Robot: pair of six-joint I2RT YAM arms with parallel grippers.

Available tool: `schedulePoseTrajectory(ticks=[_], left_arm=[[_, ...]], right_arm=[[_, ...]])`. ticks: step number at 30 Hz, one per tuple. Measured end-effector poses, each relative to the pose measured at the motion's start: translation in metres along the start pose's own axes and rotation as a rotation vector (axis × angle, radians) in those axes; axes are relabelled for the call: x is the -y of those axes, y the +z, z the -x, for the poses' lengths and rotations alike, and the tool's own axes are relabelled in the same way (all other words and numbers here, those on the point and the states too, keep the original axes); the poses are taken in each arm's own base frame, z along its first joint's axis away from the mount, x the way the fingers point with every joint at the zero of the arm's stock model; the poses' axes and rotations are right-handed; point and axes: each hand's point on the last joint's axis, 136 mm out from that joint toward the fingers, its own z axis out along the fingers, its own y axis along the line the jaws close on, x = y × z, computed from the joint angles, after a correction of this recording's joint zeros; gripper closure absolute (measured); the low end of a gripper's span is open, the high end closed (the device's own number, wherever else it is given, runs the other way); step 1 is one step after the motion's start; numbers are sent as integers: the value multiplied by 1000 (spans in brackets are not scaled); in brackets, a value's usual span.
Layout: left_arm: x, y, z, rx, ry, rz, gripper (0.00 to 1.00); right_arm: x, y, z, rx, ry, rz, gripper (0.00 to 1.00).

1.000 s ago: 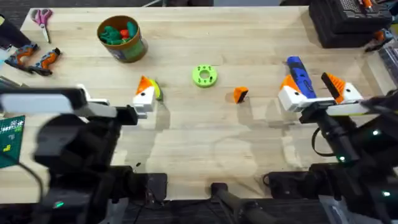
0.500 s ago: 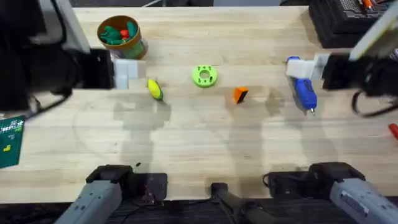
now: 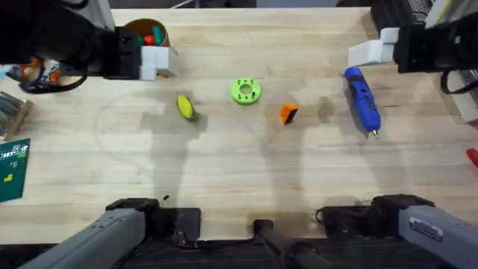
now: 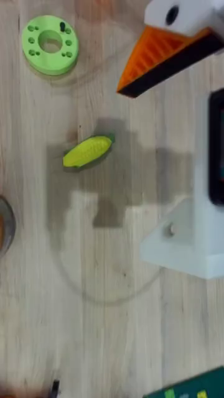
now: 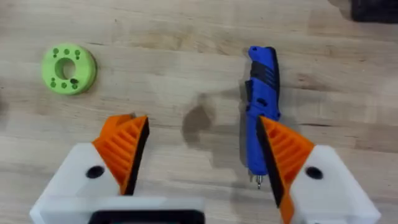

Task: Pick up the gripper from the table and insert it into the empty holder that is missing its gripper. Then pick up a screw, insert it into the mounting hole, and use the screwdriver to tighten it. Finally, clean up the table by picking up the vegetable and placing it into the bucket.

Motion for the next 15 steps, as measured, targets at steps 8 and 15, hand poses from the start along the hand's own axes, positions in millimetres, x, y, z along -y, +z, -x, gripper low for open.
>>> schedulePoseTrajectory(ticks=[8,15], left_arm=[[0,51,1,-64,-257,-1,14],[-1,114,-45,-151,-372,19,14]], right_arm=[[0,0,0,-1,0,0,9],[0,0,0,-2,0,0,8]])
